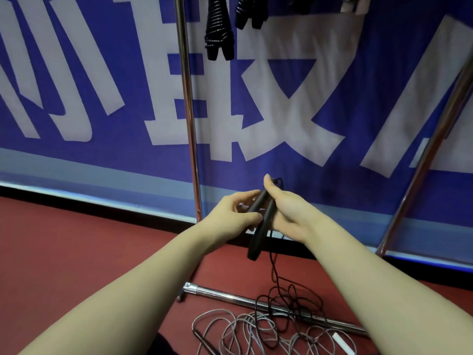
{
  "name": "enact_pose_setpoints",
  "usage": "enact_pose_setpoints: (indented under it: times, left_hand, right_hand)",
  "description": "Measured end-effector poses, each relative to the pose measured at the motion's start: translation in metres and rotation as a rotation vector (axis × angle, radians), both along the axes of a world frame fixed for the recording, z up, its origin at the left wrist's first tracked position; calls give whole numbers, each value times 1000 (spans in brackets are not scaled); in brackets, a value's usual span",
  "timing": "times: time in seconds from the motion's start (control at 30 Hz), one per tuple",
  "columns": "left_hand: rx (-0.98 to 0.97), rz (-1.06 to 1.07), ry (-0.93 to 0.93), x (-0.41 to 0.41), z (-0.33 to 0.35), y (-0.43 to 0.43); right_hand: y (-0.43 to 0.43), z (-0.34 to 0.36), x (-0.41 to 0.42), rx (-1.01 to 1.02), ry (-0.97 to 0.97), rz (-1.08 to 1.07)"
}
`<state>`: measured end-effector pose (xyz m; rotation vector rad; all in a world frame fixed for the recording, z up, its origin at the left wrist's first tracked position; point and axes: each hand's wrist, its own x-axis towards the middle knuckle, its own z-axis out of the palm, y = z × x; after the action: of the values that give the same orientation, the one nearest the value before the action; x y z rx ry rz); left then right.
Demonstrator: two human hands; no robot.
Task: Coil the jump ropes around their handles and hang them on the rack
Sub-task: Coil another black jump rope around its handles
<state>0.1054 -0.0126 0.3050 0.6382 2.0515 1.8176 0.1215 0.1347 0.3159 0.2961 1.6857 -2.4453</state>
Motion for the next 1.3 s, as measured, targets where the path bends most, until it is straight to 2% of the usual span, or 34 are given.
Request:
enact_pose_setpoints:
  times: [0.13, 0.27, 0.53, 0.77, 1.13, 1.3]
  left_hand:
    - [-65, 91, 182, 0, -4, 5]
    - [-45, 114, 244, -5, -5, 9]
    - [-137, 127, 180, -9, -10, 12]
    - [-101, 82, 144, -5, -5, 8]
    - [14, 153, 88, -1, 1, 10]
    - [-112, 138, 169, 8, 6, 15]
  right_hand:
    - [2, 1, 0, -112, 1, -23]
    - [7, 1, -4, -144, 58, -120]
    - [14, 6, -2, -181, 50, -139]
    - [16, 8, -3, -244, 69, -188]
    - [12, 15, 1, -350, 48, -260]
    - [12, 14, -1, -376, 22, -300]
